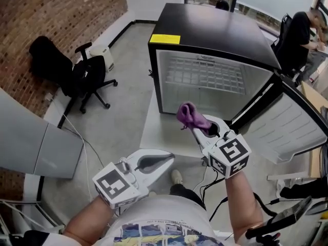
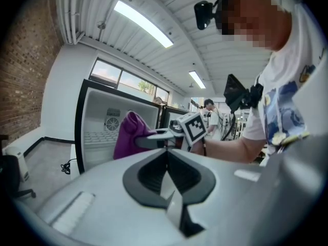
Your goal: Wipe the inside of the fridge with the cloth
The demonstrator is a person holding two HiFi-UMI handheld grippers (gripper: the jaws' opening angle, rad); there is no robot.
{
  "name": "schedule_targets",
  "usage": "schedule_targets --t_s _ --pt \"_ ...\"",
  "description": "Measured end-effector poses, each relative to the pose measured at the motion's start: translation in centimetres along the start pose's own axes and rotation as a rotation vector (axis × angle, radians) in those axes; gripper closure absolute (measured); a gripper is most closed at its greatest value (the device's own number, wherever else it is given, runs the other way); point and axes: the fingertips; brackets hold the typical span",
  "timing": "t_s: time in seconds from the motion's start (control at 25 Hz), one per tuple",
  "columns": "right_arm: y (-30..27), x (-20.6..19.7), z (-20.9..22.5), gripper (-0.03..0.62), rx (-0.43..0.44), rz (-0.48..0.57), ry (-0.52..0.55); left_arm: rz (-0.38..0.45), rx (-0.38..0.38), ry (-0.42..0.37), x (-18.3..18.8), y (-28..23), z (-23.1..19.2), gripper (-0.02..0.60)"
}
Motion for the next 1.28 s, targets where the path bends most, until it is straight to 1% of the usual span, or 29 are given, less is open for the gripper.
schedule_targets --t_s 0.12,0.2,0.36,0.52,0.64,0.8,0.92,1.0,1.28 --pt "-1.8 0.7 1.0 0.540 0.047 -0.002 0.040 0.011 -0.012 0.028 1.2 -1.2 -0.7 0.575" --pt "-3.0 1.1 1.6 0.540 0.072 0.002 0.068 0.009 -0.008 0.024 1.1 -1.8 -1.3 0.577" --pt "-5.6 1.8 2.8 0.540 0.129 0.016 0.105 0.010 0.013 0.018 1.4 -2.9 -2.6 0.577" --pt "-7.8 2.1 3.6 0.540 0.176 0.008 0.153 0.027 0.032 0.024 2.2 -3.6 -3.1 0.577" --pt "-9.5 2.1 3.9 0.540 0.201 -0.002 0.194 0.028 0.059 0.018 2.0 -3.6 -3.7 0.577" --pt "-12.0 2.5 4.8 0.540 0.220 -0.019 0.216 0.037 0.084 0.037 2.6 -3.6 -4.3 0.577" --pt "-13.7 3.3 5.5 0.540 0.220 -0.029 0.242 0.036 0.103 0.043 2.9 -3.4 -4.9 0.575" --pt "-14.3 3.5 6.2 0.540 0.205 -0.038 0.256 0.031 0.111 0.051 2.9 -3.6 -5.0 0.577" --pt "-17.0 4.4 9.1 0.540 0.104 -0.056 0.282 0.025 0.112 0.043 2.7 -4.0 -5.6 0.577"
Point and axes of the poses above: the fingertips, and each gripper's own axes: y backward along the fingers, z to its right, x out of its top, and after that the axes turned 3 degrees about -x, right-handed
